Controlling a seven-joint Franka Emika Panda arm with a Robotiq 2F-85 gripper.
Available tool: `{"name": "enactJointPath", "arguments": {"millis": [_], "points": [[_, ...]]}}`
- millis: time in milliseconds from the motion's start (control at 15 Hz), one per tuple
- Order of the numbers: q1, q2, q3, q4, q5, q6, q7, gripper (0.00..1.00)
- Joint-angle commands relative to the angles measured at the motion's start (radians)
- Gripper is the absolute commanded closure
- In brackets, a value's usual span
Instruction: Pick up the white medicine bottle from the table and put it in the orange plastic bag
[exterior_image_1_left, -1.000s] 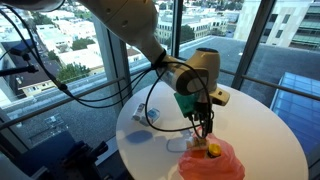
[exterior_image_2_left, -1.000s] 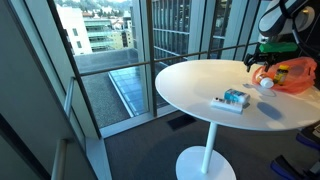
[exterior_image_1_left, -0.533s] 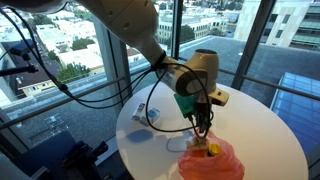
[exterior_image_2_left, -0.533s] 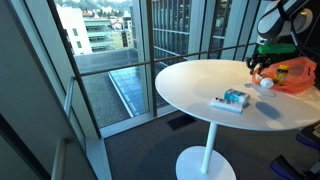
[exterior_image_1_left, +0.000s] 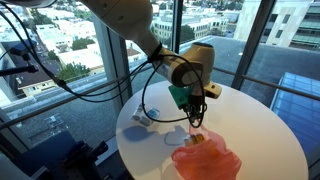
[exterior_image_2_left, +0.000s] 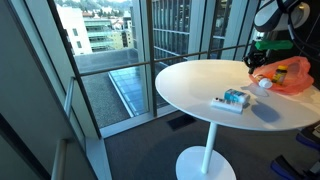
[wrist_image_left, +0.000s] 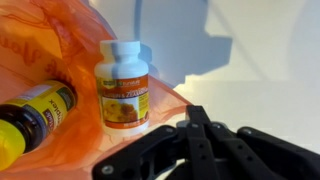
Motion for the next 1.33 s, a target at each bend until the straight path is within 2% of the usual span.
{"name": "enactJointPath", "arguments": {"millis": [0,600,1267], "points": [[-0.016,-0.071,0.028,-0.014,0.052,-0.085,-0.068,0.99],[-0.036,-0.184,0.018,-0.006,0.104,-0.241,-0.124,0.99],[-0.072,-0.273,-0.011,0.02,0.146,-0.33,-0.131,0.98]]}}
